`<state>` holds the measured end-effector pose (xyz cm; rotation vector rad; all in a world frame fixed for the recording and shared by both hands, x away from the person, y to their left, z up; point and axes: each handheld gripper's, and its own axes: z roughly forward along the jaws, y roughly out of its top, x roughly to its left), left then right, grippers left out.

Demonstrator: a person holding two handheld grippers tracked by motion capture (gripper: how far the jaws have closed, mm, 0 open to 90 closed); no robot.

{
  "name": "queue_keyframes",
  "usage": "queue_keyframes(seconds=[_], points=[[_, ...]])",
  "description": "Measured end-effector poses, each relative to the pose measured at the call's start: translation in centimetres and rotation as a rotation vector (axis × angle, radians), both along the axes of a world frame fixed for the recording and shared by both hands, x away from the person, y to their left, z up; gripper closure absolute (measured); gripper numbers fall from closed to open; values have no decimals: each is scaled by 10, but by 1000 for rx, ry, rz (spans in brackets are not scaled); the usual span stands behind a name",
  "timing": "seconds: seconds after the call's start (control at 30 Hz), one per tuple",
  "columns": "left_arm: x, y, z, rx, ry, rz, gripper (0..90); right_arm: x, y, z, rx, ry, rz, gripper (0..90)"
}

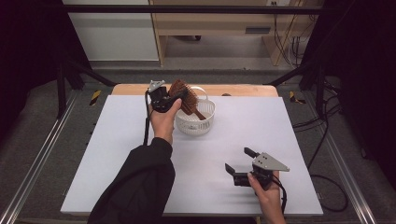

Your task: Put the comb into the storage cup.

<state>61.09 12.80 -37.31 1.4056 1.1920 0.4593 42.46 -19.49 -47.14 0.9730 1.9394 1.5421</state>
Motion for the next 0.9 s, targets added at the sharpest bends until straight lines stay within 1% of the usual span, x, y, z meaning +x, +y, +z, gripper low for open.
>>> queue_keyframes(seconds=[0.7, 0.9], points=[[3, 15, -11, -27, 25, 15, 440, 0, 0, 0, -5, 0, 2, 43], [2, 19, -14, -43, 36, 19, 437, 0, 0, -1, -8, 2, 3, 43]])
